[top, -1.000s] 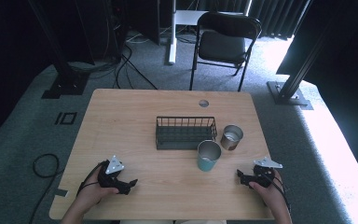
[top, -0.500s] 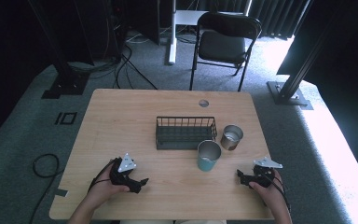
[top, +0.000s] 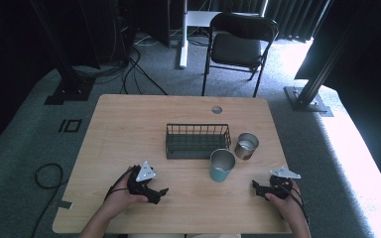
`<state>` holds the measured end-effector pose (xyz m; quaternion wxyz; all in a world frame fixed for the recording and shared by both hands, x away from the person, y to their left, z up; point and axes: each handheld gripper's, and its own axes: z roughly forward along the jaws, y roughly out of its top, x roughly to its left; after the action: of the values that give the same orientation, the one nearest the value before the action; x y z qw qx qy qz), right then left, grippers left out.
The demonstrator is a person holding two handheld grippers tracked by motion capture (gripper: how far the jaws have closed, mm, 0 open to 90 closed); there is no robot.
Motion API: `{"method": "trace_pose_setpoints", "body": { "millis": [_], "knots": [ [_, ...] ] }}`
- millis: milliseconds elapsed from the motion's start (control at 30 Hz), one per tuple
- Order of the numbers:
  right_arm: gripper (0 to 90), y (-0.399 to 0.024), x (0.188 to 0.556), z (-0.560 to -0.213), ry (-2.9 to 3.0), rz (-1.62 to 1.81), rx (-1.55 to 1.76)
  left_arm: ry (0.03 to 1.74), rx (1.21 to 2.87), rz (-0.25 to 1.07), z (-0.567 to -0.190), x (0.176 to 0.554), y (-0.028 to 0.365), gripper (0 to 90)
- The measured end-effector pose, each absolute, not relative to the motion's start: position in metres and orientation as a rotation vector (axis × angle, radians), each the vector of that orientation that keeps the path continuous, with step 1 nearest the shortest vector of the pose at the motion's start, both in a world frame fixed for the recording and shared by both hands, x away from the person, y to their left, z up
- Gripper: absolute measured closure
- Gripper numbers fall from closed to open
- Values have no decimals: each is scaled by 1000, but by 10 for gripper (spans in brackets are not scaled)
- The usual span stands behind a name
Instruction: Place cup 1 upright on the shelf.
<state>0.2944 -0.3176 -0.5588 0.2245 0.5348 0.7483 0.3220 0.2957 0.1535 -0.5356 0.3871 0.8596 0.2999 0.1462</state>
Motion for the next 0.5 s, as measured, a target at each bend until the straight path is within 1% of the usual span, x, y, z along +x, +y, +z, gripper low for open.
{"method": "trace_pose_setpoints", "body": {
  "millis": [500],
  "knots": [
    [106,-318,294,-559,2064,890,1476,670,2174,358,-523,302,125,26]
  ]
}}
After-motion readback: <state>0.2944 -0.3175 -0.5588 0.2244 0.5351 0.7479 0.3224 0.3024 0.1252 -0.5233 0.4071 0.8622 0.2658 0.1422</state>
